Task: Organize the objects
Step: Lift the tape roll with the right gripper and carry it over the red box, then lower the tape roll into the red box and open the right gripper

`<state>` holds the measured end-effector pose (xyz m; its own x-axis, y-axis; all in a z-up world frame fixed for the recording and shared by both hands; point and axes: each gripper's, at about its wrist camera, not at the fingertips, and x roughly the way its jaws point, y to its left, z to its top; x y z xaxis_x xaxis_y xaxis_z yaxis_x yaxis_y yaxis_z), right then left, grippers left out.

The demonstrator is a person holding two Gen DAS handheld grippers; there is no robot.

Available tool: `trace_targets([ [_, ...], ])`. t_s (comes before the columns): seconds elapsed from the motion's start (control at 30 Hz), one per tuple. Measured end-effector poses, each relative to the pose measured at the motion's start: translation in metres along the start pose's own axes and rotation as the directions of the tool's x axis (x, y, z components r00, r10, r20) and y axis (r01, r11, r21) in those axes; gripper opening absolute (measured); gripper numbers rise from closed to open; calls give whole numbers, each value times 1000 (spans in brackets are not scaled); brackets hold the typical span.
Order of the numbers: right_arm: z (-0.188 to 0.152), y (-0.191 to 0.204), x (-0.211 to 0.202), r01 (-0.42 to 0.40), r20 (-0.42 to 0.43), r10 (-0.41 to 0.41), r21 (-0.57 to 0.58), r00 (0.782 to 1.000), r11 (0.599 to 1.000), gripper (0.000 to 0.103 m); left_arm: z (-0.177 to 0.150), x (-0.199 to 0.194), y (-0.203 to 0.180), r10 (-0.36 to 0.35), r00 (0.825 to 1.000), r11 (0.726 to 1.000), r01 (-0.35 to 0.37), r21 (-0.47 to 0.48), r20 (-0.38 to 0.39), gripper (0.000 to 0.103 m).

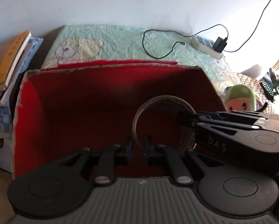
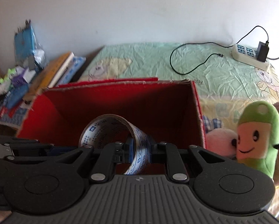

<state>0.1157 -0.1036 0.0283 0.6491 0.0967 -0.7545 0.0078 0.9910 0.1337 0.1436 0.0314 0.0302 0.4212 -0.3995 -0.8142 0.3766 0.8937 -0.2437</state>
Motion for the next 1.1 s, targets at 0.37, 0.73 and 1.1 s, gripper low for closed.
trace_targets([
  [0.37,5,2,37,63,-126,-61,12,990,998,10,3,30,18,20,997,1000,-21,-11,-75,28],
  [0.73,-1,-7,46,96,-145,-81,93,986,991,13,1,17,32,122,993,987,-122,108,8,34],
  [1.1,3,-18,13,-53,-52,65,211,997,976,22,0,16,38,240,968,954,-248,166,67,42],
])
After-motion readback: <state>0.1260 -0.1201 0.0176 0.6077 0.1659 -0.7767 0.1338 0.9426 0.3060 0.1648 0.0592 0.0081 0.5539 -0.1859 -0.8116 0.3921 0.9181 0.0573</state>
